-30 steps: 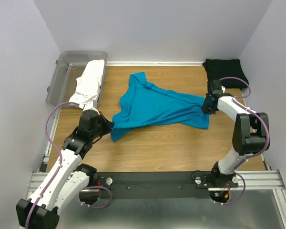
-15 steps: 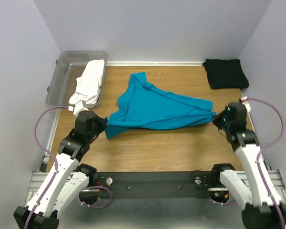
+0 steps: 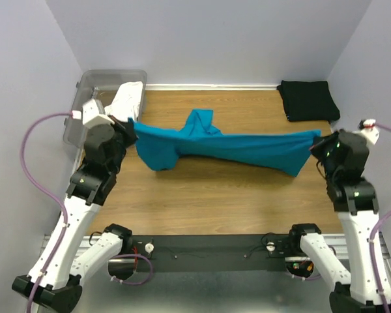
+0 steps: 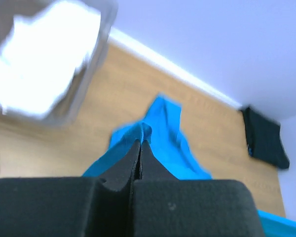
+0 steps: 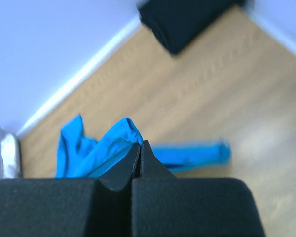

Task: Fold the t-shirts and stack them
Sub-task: Flatten the tshirt out

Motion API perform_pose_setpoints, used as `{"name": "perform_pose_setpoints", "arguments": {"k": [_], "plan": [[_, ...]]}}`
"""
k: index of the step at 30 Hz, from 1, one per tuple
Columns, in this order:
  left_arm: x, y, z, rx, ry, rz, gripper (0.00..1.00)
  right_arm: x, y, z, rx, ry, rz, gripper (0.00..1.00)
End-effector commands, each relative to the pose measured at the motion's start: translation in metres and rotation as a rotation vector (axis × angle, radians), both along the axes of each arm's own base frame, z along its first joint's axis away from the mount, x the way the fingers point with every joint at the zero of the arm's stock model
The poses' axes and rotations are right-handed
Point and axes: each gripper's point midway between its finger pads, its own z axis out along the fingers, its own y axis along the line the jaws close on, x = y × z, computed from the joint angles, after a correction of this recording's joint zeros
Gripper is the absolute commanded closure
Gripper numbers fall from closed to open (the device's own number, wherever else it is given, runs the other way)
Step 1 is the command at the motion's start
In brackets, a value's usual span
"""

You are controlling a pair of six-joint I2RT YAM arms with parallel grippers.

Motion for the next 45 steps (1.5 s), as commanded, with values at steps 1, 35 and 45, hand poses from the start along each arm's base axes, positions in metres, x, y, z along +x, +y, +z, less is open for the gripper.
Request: {"name": "perform_pose_setpoints", "arguments": {"k": [1,35,45], "plan": [[0.005,0.035,0.119,0.121,-0.284,0.144,1.0,0.011,-0.022,0.078,-0.17,-0.099,-0.053,0.99],[0.111,-0.039,0.139,0.462,-0.343,-0.149,1.0,0.083,-0.021,0.062,-0.45,0.088,0.104,0.99],[0.254,-0.1,-0.131,0.52,0.17,-0.317,1.0,0.198,-0.033,-0.142,-0.468,0.32,0.077,0.99]]}}
